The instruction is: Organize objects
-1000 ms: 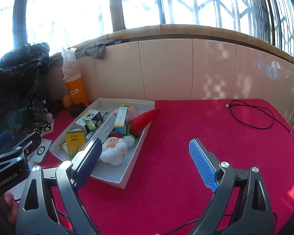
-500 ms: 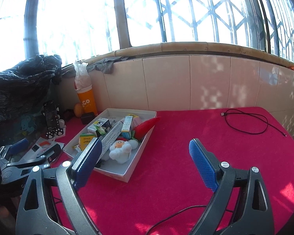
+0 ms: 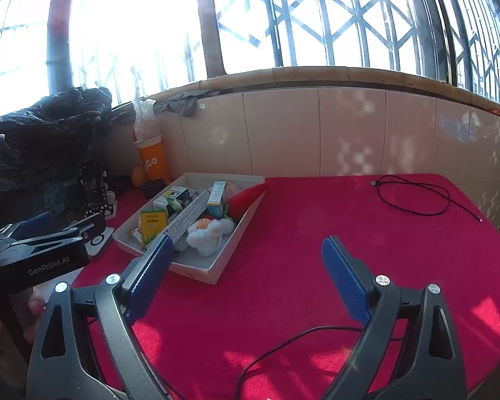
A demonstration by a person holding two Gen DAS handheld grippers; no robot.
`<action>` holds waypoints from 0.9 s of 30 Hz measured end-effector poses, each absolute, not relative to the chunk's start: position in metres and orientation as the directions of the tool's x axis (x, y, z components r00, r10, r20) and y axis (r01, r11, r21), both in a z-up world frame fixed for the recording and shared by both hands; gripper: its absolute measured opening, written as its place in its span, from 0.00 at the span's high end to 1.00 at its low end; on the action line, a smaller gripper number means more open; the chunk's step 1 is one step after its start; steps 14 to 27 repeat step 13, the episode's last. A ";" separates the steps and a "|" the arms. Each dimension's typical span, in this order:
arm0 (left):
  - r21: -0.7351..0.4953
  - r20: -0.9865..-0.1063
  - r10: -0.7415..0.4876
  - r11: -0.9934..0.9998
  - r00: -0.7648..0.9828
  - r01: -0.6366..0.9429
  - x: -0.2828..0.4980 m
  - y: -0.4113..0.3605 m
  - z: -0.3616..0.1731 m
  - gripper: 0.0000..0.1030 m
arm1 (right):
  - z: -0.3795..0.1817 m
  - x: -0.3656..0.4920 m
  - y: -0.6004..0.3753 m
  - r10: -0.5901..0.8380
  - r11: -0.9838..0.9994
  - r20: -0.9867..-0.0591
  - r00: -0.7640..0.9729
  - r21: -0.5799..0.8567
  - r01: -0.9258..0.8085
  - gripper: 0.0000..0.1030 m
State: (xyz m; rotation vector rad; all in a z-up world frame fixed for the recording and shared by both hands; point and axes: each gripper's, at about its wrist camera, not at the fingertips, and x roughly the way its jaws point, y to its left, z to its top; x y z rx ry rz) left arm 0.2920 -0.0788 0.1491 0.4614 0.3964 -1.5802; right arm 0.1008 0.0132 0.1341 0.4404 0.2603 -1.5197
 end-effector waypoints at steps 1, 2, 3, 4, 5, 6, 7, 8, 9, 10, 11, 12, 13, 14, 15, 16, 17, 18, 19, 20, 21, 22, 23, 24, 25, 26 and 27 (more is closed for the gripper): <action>0.023 -0.519 -0.854 -0.060 -0.039 0.998 0.292 -0.079 0.149 0.00 | 0.134 0.100 0.016 -0.906 -0.007 -0.422 0.041 0.111 0.994 0.11; 0.021 -0.521 -0.853 -0.061 -0.041 0.998 0.293 -0.079 0.148 0.00 | 0.135 0.100 0.020 -0.911 -0.010 -0.411 0.035 0.105 0.994 0.11; 0.019 -0.522 -0.852 -0.061 -0.042 0.998 0.293 -0.078 0.148 0.00 | 0.136 0.099 0.022 -0.915 -0.012 -0.402 0.029 0.101 0.995 0.11; 0.018 -0.522 -0.852 -0.062 -0.043 0.998 0.292 -0.078 0.148 0.00 | 0.137 0.098 0.025 -0.919 -0.015 -0.393 0.026 0.100 0.995 0.11; 0.017 -0.523 -0.851 -0.063 -0.044 0.998 0.292 -0.078 0.147 0.00 | 0.137 0.097 0.027 -0.922 -0.018 -0.386 0.022 0.099 0.995 0.11; 0.019 -0.523 -0.851 -0.063 -0.044 0.998 0.292 -0.077 0.147 0.00 | 0.138 0.096 0.028 -0.924 -0.021 -0.381 0.018 0.099 0.995 0.11; 0.020 -0.522 -0.852 -0.063 -0.044 0.998 0.292 -0.077 0.147 0.00 | 0.137 0.095 0.028 -0.925 -0.024 -0.380 0.016 0.101 0.995 0.11; 0.021 -0.519 -0.853 -0.065 -0.044 0.998 0.291 -0.076 0.146 0.00 | 0.137 0.093 0.028 -0.924 -0.026 -0.381 0.016 0.104 0.994 0.11; 0.022 -0.513 -0.857 -0.068 -0.047 0.997 0.290 -0.075 0.146 0.00 | 0.136 0.092 0.028 -0.923 -0.029 -0.384 0.015 0.108 0.994 0.11; 0.024 -0.509 -0.859 -0.071 -0.048 0.997 0.290 -0.074 0.146 0.00 | 0.135 0.091 0.027 -0.922 -0.030 -0.388 0.016 0.112 0.993 0.11; 0.026 -0.510 -0.859 -0.073 -0.049 0.997 0.288 -0.074 0.146 0.00 | 0.134 0.090 0.027 -0.920 -0.032 -0.391 0.016 0.116 0.993 0.11; 0.024 -0.514 -0.856 -0.079 -0.055 0.997 0.288 -0.075 0.145 0.00 | 0.133 0.090 0.027 -0.920 -0.034 -0.392 0.015 0.118 0.992 0.11; 0.021 -0.519 -0.853 -0.084 -0.061 0.996 0.288 -0.076 0.145 0.00 | 0.133 0.090 0.027 -0.919 -0.036 -0.393 0.014 0.119 0.992 0.11; 0.021 -0.519 -0.853 -0.084 -0.061 0.996 0.288 -0.076 0.145 0.00 | 0.133 0.090 0.027 -0.919 -0.036 -0.393 0.014 0.119 0.992 0.11; 0.021 -0.519 -0.853 -0.084 -0.061 0.996 0.288 -0.076 0.145 0.00 | 0.133 0.090 0.027 -0.919 -0.036 -0.393 0.014 0.119 0.992 0.11; 0.021 -0.519 -0.853 -0.084 -0.061 0.996 0.288 -0.076 0.145 0.00 | 0.133 0.090 0.027 -0.919 -0.036 -0.393 0.014 0.119 0.992 0.11; 0.021 -0.519 -0.853 -0.084 -0.061 0.996 0.288 -0.076 0.145 0.00 | 0.133 0.090 0.027 -0.919 -0.036 -0.393 0.014 0.119 0.992 0.11; 0.021 -0.519 -0.853 -0.084 -0.061 0.996 0.288 -0.076 0.145 0.00 | 0.133 0.090 0.027 -0.919 -0.036 -0.393 0.014 0.119 0.992 0.11; 0.021 -0.519 -0.853 -0.084 -0.061 0.996 0.288 -0.076 0.145 0.00 | 0.133 0.090 0.027 -0.919 -0.036 -0.393 0.014 0.119 0.992 0.11; 0.021 -0.519 -0.853 -0.084 -0.061 0.996 0.288 -0.076 0.145 0.00 | 0.133 0.090 0.027 -0.919 -0.036 -0.393 0.014 0.119 0.992 0.11; 0.021 -0.519 -0.853 -0.084 -0.061 0.996 0.288 -0.076 0.145 0.00 | 0.133 0.090 0.027 -0.919 -0.036 -0.393 0.014 0.119 0.992 0.11; 0.021 -0.519 -0.853 -0.084 -0.061 0.996 0.288 -0.076 0.145 0.00 | 0.133 0.090 0.027 -0.919 -0.036 -0.393 0.014 0.119 0.992 0.11; 0.021 -0.519 -0.853 -0.084 -0.061 0.996 0.288 -0.076 0.145 0.00 | 0.133 0.090 0.027 -0.919 -0.036 -0.393 0.014 0.119 0.992 0.11; 0.021 -0.519 -0.853 -0.084 -0.061 0.996 0.288 -0.076 0.145 0.00 | 0.133 0.090 0.027 -0.919 -0.036 -0.393 0.014 0.119 0.992 0.11; 0.021 -0.519 -0.853 -0.084 -0.061 0.996 0.288 -0.076 0.145 0.00 | 0.133 0.090 0.027 -0.919 -0.036 -0.393 0.014 0.119 0.992 0.11; 0.021 -0.519 -0.853 -0.084 -0.061 0.996 0.288 -0.076 0.145 0.00 | 0.133 0.090 0.027 -0.919 -0.036 -0.393 0.014 0.119 0.992 0.11; 0.021 -0.519 -0.853 -0.084 -0.061 0.996 0.288 -0.076 0.145 0.00 | 0.133 0.090 0.027 -0.919 -0.036 -0.393 0.014 0.119 0.992 0.11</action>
